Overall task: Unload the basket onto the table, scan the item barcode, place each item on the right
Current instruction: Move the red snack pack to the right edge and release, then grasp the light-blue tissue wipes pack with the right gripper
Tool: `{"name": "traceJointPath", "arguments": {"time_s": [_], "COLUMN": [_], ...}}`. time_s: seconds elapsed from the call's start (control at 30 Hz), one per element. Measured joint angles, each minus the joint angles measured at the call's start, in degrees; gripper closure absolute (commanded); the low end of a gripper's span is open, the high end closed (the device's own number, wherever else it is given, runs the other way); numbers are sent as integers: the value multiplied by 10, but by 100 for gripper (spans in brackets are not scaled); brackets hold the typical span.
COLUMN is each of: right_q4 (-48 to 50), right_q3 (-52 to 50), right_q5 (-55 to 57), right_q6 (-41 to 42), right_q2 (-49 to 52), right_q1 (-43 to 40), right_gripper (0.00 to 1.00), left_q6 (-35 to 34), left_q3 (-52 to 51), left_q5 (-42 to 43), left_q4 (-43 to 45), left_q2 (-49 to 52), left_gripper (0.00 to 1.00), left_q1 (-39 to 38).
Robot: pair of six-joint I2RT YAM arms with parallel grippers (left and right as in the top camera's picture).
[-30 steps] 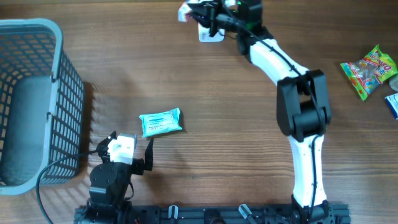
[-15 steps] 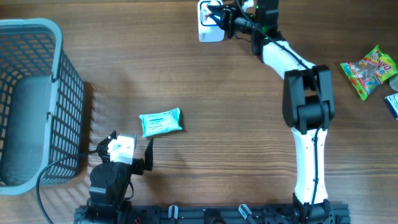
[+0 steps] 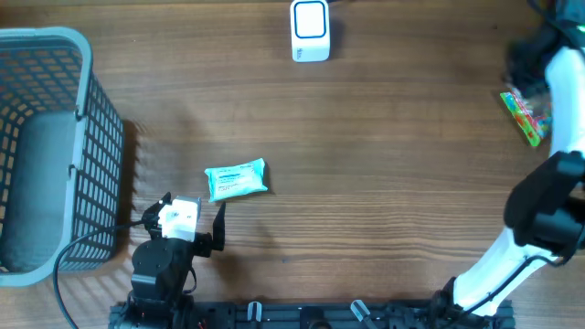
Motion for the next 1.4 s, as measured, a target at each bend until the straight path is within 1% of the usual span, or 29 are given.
{"name": "traceJointPath", "arguments": {"time_s": [0.07,0.1,0.13,0.17,0.2,0.23,0.33,0.4,0.5,0.53,0.57,0.6,0.63,0.67,0.7,0.73,0.77,0.8,0.83,0.9,0.93,0.97,1.0,1.03,1.1,1.13,1.23,1.33,1.4], "right_q4": [-16,-16,-16,-16,-16,-13,-17,-38,-113,-121,-129,-131,-132,-128,-121,-92,-64,-17,23,102,157,231,329,370,464,497,523,558,582], "right_q3": [0,0,0,0,0,0,-2,15,29,29,29,28,26,21,14,-4,-27,-61,-91,-156,-193,-223,-259,-284,-349,-383,-414,-428,-429], "right_q5": [55,64,68,71,73,73,57,44,-105,-144,-199,-272,-309,-368,-397,-432,-463,-485,-499,-516,-525,-536,-555,-560,-571,-591,-599,-593,-566], "right_q6": [-12,-22,-38,-51,-66,-90,-180,-200,-227,-239,-261,-301,-323,-350,-357,-356,-351,-325,-291,-200,-154,-124,-84,-60,-11,16,45,64,92], "right_q2": [15,18,22,31,45,64,87,85,52,45,40,40,40,40,40,39,38,35,34,34,34,34,33,33,32,31,19,15,15], "right_q1": [-55,-71,-89,-104,-118,-128,-120,-101,-42,-13,27,99,138,213,253,311,356,395,420,455,468,480,495,507,527,535,540,555,581], "right_gripper": [95,95,92,71,17,0,0,0,0,0,0,0,0,0,0,0,0,1,11,9,13,13,6,1,0,1,0,0,2], "left_q6": [0,0,0,0,0,0,0,0,0,0,0,0,0,0,0,0,0,0,0,0,0,0,0,0,0,0,0,0,0], "left_q3": [0,0,0,0,0,0,0,0,0,0,0,0,0,0,0,0,0,0,0,0,0,0,0,0,0,0,0,0,0], "left_q5": [0,0,0,0,0,0,0,0,0,0,0,0,0,0,0,0,0,0,0,0,0,0,0,0,0,0,0,0,0], "left_q4": [0,0,0,0,0,0,0,0,0,0,0,0,0,0,0,0,0,0,0,0,0,0,0,0,0,0,0,0,0], "left_q2": [0,0,0,0,0,0,0,0,0,0,0,0,0,0,0,0,0,0,0,0,0,0,0,0,0,0,0,0,0], "left_gripper": [0,0,0,0,0,0,0,0,0,0,0,0,0,0,0,0,0,0,0,0,0,0,0,0,0,0,0,0,0], "left_q1": [0,0,0,0,0,0,0,0,0,0,0,0,0,0,0,0,0,0,0,0,0,0,0,0,0,0,0,0,0]}}
